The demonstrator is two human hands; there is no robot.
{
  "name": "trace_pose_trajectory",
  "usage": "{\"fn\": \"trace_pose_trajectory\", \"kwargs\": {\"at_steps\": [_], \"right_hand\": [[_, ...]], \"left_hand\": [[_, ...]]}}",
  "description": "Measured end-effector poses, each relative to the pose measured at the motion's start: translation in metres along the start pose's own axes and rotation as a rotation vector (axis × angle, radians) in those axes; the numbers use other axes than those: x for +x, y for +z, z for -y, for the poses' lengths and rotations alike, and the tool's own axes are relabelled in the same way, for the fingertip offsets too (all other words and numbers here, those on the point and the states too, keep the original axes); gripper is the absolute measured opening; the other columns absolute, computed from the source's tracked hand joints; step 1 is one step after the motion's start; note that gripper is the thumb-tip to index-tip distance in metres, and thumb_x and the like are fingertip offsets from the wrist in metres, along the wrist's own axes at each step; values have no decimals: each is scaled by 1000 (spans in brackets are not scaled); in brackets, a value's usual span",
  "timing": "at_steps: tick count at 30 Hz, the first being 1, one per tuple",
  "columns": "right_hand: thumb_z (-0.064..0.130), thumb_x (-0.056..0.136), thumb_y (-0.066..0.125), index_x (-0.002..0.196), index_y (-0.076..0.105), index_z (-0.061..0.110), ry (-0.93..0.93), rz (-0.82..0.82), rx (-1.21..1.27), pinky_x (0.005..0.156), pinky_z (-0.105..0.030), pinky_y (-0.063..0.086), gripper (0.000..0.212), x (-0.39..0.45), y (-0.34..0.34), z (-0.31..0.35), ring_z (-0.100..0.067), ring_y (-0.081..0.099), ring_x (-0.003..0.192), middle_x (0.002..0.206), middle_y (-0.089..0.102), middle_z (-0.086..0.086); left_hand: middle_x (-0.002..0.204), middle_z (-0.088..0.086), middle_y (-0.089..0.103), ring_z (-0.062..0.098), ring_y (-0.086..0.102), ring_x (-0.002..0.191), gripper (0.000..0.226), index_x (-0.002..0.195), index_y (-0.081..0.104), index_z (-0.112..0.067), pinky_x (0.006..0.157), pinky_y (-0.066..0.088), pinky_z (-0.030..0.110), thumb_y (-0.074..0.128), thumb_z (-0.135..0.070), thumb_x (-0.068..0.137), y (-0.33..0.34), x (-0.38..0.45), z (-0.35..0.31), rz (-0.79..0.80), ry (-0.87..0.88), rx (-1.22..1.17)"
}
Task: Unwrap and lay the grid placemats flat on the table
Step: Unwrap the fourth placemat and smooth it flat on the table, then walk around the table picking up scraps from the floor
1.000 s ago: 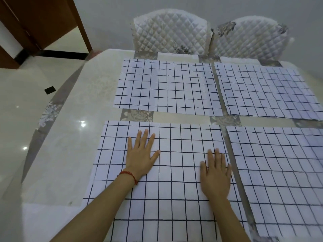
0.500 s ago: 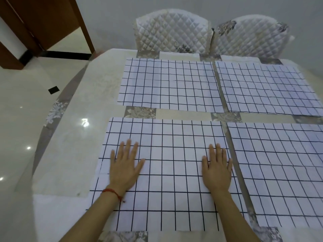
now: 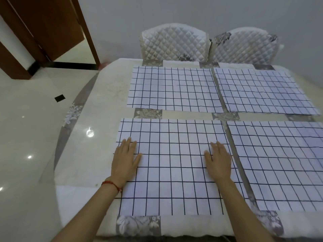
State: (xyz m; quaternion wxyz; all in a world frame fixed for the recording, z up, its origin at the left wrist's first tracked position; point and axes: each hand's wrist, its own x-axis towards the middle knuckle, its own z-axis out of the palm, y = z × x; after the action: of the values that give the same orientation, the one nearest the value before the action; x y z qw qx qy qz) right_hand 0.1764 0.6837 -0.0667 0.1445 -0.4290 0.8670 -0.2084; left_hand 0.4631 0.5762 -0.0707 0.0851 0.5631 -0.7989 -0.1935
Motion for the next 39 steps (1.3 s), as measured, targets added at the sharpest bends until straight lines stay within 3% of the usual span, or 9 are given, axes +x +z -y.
{"fn": "trace_pose_trajectory", "kwargs": {"at_steps": [2, 6, 14, 18, 22, 27, 33, 35, 39], "right_hand": [[27, 95, 44, 135, 42, 7, -46, -14, 89, 115, -43, 22, 45, -16, -11, 16, -26, 26, 140, 150, 31, -13], [24, 95, 45, 133, 44, 12, -95, 59, 209, 108, -28, 25, 40, -53, -34, 42, -18, 31, 137, 145, 39, -6], [31, 94, 47, 128, 50, 21, -198, 61, 414, 86, -22, 36, 35, -151, -92, 74, -8, 48, 100, 130, 51, 3], [27, 93, 49, 125, 53, 22, -302, 74, 479, 87, -21, 35, 33, -214, -118, 74, -11, 49, 112, 127, 53, 5], [27, 92, 51, 121, 56, 24, -380, 65, 540, 88, -22, 38, 30, -279, -141, 68, -9, 51, 109, 115, 55, 10], [25, 91, 53, 118, 59, 25, -425, 129, 609, 90, -23, 43, 27, -357, -149, 54, -6, 55, 104, 111, 58, 15], [19, 90, 56, 111, 64, 21, -367, 213, 591, 81, -6, 45, 22, -428, -112, 12, 11, 57, 92, 100, 61, 20], [17, 89, 56, 110, 65, 19, -320, 246, 549, 76, -1, 42, 22, -448, -89, -5, 6, 59, 91, 99, 63, 13], [16, 90, 56, 109, 65, 9, -129, 365, 462, 74, -18, 43, 22, -487, -33, -37, -13, 59, 92, 98, 65, -1]], "left_hand": [[148, 14, 35, 30, 28, 140, 73, 136, 41, -9, 114, 24, 42, 23, -54, 82, -11, -5, -3, 3, 51, -43], [139, 13, 47, 27, 41, 131, 45, 128, 52, -8, 108, 32, 38, 45, -33, 92, -38, -26, -16, -15, 120, -119], [126, 5, 60, 20, 53, 118, 36, 121, 58, -13, 96, 36, 24, 51, -32, 91, -91, -136, -37, -166, 107, -345], [121, 4, 62, 15, 55, 109, 29, 116, 62, -13, 91, 39, 23, 54, -25, 90, -111, -214, -51, -259, 35, -407], [118, -1, 64, 11, 56, 107, 27, 113, 64, -16, 98, 44, 31, 55, -25, 90, -123, -297, -59, -320, -43, -495], [108, -11, 61, 9, 56, 101, 25, 112, 64, -19, 84, 43, 17, 56, -24, 89, -121, -399, -54, -360, -145, -568], [109, -4, 62, 11, 56, 98, 27, 114, 64, -15, 81, 41, 19, 55, -24, 90, -74, -492, -17, -262, -334, -597], [111, 1, 64, 13, 57, 98, 27, 114, 64, -13, 83, 41, 24, 55, -22, 90, -50, -512, 3, -193, -396, -600], [115, 9, 65, 12, 55, 97, 27, 113, 64, -8, 85, 38, 22, 53, -21, 92, -11, -541, 48, -31, -485, -580]]}}
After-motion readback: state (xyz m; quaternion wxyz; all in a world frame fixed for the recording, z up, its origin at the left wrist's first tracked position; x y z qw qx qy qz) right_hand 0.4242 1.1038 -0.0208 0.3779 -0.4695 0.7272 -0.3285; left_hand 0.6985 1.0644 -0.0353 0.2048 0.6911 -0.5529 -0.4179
